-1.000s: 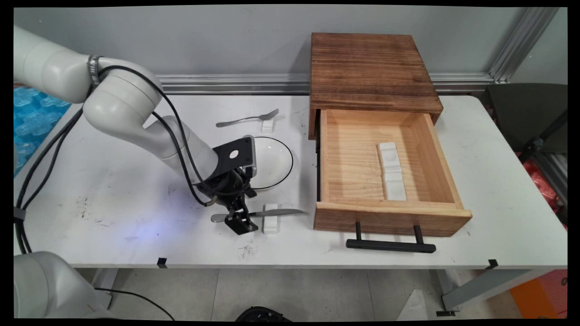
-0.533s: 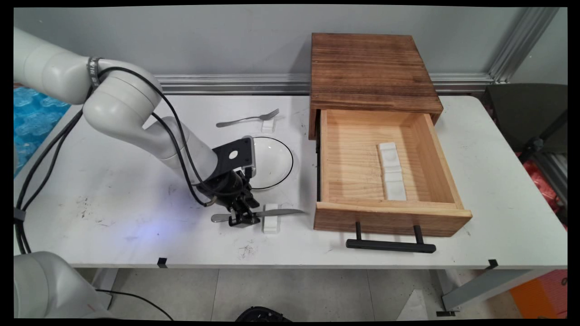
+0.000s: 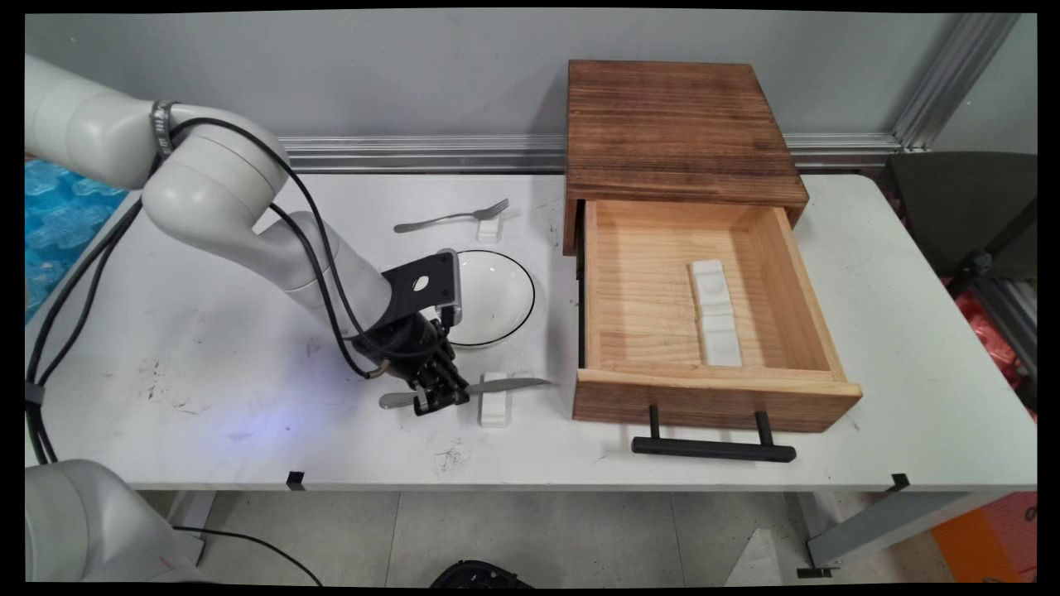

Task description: Place the picked object into the drawer

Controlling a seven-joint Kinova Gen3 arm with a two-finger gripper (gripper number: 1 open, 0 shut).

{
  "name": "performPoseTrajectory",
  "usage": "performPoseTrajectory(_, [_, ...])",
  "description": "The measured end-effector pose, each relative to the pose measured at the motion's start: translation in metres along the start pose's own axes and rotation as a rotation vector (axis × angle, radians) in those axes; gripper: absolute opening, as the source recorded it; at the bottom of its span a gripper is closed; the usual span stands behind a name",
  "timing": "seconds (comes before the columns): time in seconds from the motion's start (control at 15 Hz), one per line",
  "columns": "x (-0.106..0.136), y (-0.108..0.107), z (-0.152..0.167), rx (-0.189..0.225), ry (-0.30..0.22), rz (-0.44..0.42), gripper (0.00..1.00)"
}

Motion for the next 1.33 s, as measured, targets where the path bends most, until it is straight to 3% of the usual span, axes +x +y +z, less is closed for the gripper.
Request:
performPoseTrajectory(0.67, [0.023,-0.002,-0.027,-0.01,0.011,0.005,0.0])
performPoseTrajectory(1.33, [0.06,-0.025,-0.084,0.01,-0.028,0.022,0.0])
